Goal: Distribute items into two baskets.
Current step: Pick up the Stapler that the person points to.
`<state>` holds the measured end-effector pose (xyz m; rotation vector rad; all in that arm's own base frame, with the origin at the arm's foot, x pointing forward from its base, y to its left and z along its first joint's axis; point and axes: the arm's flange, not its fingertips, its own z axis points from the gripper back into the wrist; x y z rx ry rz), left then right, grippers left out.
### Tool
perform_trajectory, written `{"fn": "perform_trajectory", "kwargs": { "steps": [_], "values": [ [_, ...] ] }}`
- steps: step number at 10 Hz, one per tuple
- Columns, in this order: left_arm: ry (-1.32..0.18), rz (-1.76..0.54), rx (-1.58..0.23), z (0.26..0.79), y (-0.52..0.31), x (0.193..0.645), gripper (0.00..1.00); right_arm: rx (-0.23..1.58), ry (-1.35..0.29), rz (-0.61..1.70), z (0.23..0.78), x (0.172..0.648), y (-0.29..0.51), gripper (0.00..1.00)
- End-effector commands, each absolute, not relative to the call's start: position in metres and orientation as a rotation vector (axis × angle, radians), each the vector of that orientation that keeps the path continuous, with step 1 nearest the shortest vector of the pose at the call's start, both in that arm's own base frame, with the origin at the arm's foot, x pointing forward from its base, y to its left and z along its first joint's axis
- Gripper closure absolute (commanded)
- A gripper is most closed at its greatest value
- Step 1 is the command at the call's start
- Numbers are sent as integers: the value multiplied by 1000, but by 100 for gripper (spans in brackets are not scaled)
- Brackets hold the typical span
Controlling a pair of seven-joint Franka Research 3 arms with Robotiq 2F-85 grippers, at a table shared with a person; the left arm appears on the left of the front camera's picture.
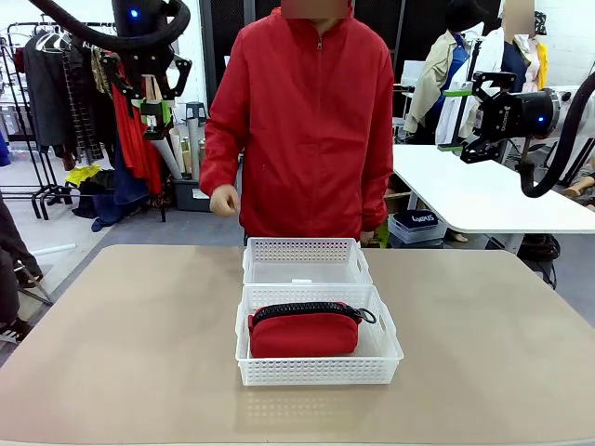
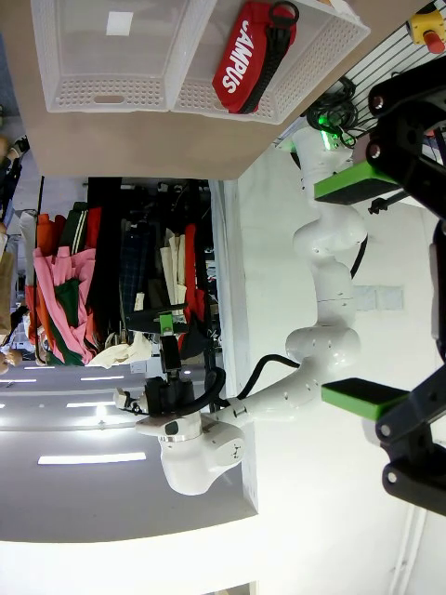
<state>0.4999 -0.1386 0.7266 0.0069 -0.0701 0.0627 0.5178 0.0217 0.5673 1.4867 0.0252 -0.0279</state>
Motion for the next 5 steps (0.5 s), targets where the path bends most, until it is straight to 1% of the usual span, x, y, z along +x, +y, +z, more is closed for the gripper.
{"fn": "perform_trajectory", "kwargs": {
  "steps": [1, 5],
  "values": [
    [-67, 72, 5, 726, -138, 501, 100, 1489, 12, -29, 570, 518, 22, 0],
    [-67, 72, 5, 726, -138, 501, 100, 1489, 12, -29, 570, 518, 22, 0]
  ]
}}
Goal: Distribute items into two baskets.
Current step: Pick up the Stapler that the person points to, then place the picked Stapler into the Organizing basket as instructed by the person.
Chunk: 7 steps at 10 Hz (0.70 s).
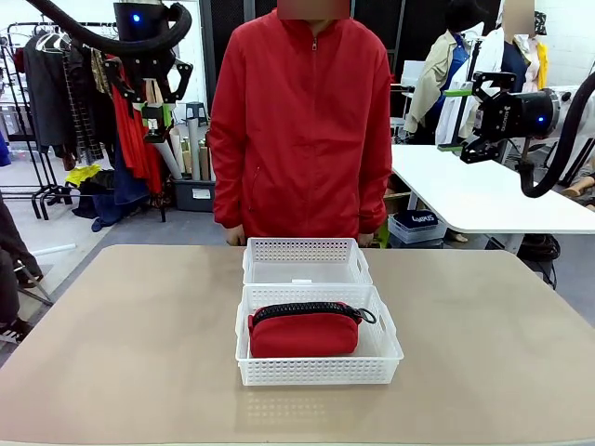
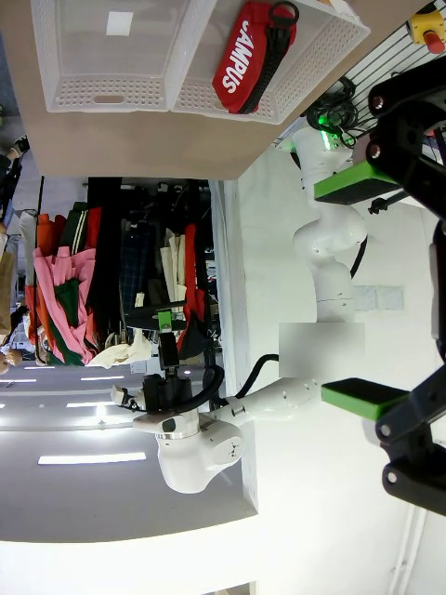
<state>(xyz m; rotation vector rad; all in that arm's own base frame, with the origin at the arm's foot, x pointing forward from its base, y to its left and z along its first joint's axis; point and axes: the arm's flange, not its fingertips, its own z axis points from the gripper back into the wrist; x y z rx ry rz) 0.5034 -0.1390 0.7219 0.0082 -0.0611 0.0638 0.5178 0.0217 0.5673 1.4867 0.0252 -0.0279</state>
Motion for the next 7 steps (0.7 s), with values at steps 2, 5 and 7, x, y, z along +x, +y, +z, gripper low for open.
{"fn": "perform_trajectory", "kwargs": {
  "steps": [2, 5, 7],
  "values": [
    [-67, 72, 5, 726, -138, 501, 100, 1489, 12, -29, 570, 518, 22, 0],
    [-67, 72, 5, 726, -138, 501, 100, 1489, 12, -29, 570, 518, 22, 0],
    [-67, 72, 5, 726, -138, 501, 100, 1489, 12, -29, 570, 518, 22, 0]
  ]
}}
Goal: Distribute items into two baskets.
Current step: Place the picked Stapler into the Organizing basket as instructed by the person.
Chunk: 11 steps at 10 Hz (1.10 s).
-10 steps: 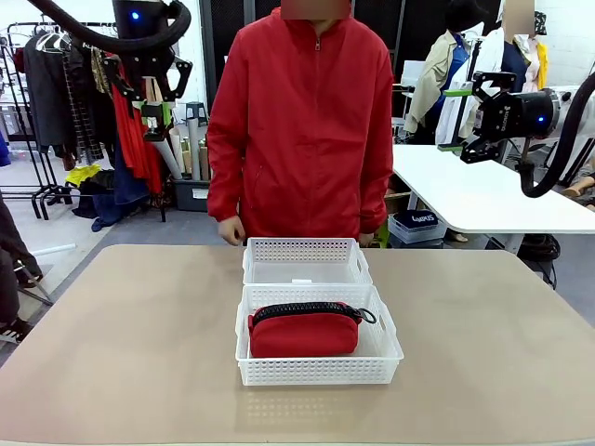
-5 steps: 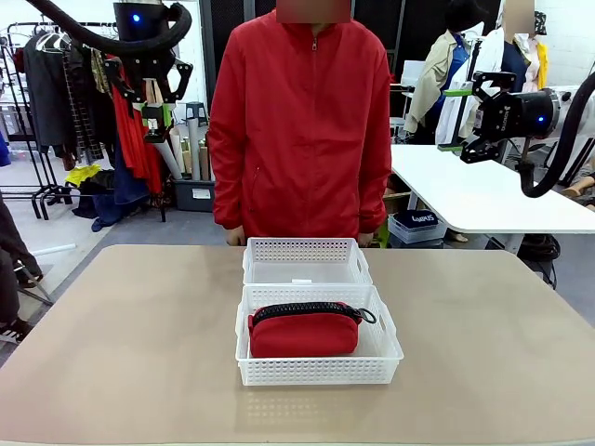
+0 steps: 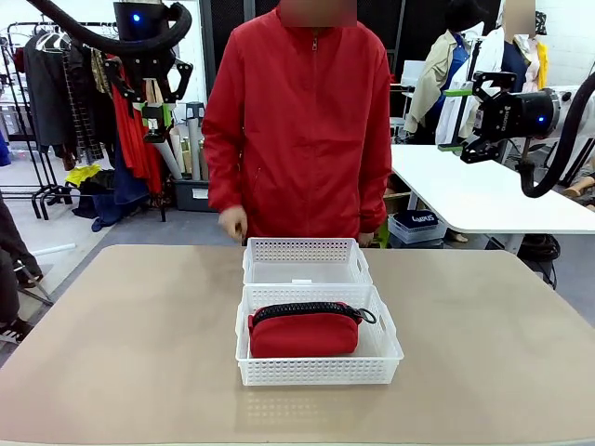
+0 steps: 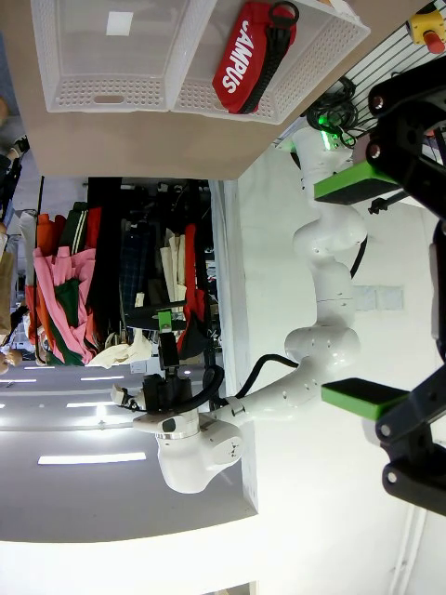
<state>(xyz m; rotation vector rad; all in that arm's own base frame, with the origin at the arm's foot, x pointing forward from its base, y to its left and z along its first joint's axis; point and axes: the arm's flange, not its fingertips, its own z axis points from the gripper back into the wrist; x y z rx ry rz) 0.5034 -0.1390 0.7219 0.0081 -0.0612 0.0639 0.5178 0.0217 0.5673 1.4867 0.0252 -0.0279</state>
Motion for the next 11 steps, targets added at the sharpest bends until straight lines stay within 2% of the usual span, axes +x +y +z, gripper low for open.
{"fn": "perform_trajectory", "kwargs": {
  "steps": [1, 11],
  "values": [
    [-67, 72, 5, 726, -138, 501, 100, 1489, 12, -29, 570, 518, 22, 0],
    [-67, 72, 5, 726, -138, 501, 100, 1489, 12, -29, 570, 518, 22, 0]
  ]
}}
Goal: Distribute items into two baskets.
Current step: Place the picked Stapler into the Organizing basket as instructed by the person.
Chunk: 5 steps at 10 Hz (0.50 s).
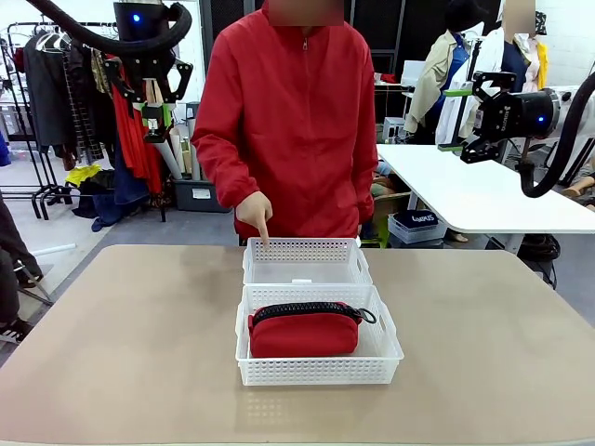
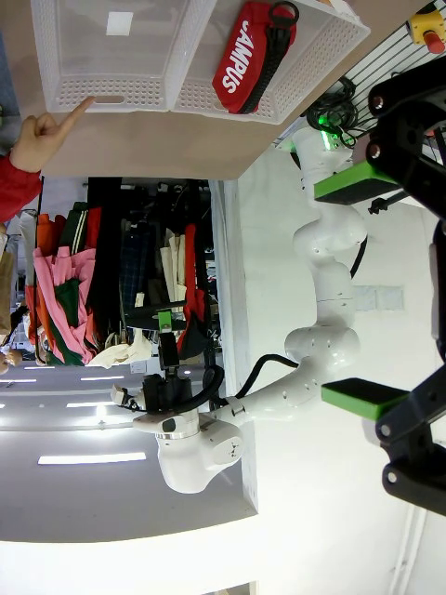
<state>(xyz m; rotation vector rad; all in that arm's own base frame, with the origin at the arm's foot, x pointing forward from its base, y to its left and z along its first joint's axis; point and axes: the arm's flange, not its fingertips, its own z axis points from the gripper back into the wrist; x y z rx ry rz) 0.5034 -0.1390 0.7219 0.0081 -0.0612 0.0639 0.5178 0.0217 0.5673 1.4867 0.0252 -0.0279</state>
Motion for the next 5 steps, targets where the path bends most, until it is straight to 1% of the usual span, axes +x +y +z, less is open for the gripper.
{"fn": "perform_trajectory", "kwargs": {
  "steps": [1, 4, 5],
  "values": [
    [-67, 72, 5, 726, -138, 501, 100, 1489, 12, -29, 570, 518, 22, 0],
    [-61, 64, 8, 722, -139, 503, 100, 1489, 12, -29, 570, 518, 22, 0],
    [20, -155, 64, 721, -150, 499, 100, 1489, 12, -29, 570, 518, 22, 0]
  ]
}}
